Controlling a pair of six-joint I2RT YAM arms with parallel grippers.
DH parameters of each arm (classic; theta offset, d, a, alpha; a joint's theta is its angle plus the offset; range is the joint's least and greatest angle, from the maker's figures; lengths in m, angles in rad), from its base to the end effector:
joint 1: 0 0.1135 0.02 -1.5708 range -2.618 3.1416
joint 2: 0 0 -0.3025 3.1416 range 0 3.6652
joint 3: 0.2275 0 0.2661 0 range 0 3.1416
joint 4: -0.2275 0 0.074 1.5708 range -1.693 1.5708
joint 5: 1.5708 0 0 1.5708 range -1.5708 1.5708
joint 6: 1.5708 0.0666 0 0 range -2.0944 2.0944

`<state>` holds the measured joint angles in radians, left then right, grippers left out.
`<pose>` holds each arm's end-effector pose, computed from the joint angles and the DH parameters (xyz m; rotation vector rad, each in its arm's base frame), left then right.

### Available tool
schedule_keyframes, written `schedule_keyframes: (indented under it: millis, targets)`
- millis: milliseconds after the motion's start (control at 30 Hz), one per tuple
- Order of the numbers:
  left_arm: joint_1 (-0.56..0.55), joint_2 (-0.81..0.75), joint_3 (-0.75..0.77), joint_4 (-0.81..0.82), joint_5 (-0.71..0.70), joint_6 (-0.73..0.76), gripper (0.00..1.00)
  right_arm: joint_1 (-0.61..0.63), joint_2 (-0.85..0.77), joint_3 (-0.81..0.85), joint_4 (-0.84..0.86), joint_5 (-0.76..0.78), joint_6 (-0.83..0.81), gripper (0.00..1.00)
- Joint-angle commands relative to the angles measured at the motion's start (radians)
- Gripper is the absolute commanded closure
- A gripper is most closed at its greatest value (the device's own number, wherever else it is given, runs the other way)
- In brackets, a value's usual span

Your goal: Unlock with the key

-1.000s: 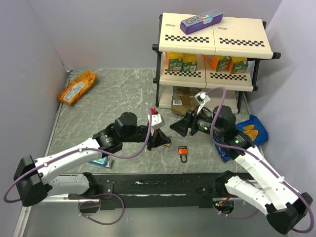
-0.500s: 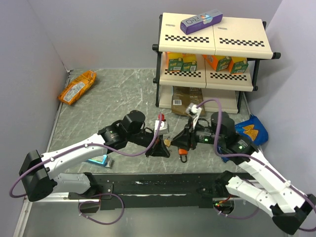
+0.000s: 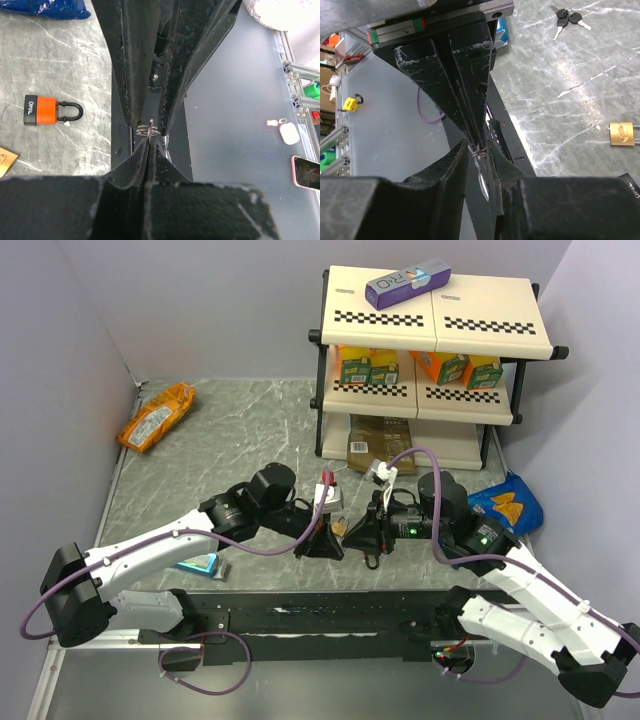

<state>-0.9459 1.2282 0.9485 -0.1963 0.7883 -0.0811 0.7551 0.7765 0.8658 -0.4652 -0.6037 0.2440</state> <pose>0.1323 -0.2641 0.3291 1.3883 1.7143 -1.4149 0.1029 0.1488 0.3611 -0.9343 1.8655 1.2231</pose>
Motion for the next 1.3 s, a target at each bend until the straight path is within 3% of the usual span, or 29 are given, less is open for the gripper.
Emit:
schedule_keyframes:
  millis: [0,333,1033,1133,1267]
  targets:
    - [-0.001,0.008,0.039,0.017,0.011,0.021,0.99,0.01,-0.008,0.01,0.003,-0.007,0.0,0.74]
    - [-0.001,0.014,0.039,0.02,0.011,0.014,0.99,0.018,-0.008,0.004,-0.001,-0.007,0.0,0.79]
    - [0.002,0.007,0.039,0.026,0.002,0.006,0.99,0.039,-0.002,-0.022,-0.016,0.05,-0.003,0.78]
    - [0.002,0.004,0.036,0.032,-0.003,0.001,0.99,0.044,-0.002,-0.028,-0.016,0.056,-0.005,0.8]
    - [0.004,0.004,0.035,0.037,-0.006,-0.002,0.99,0.046,-0.003,-0.039,0.0,0.053,-0.002,0.95]
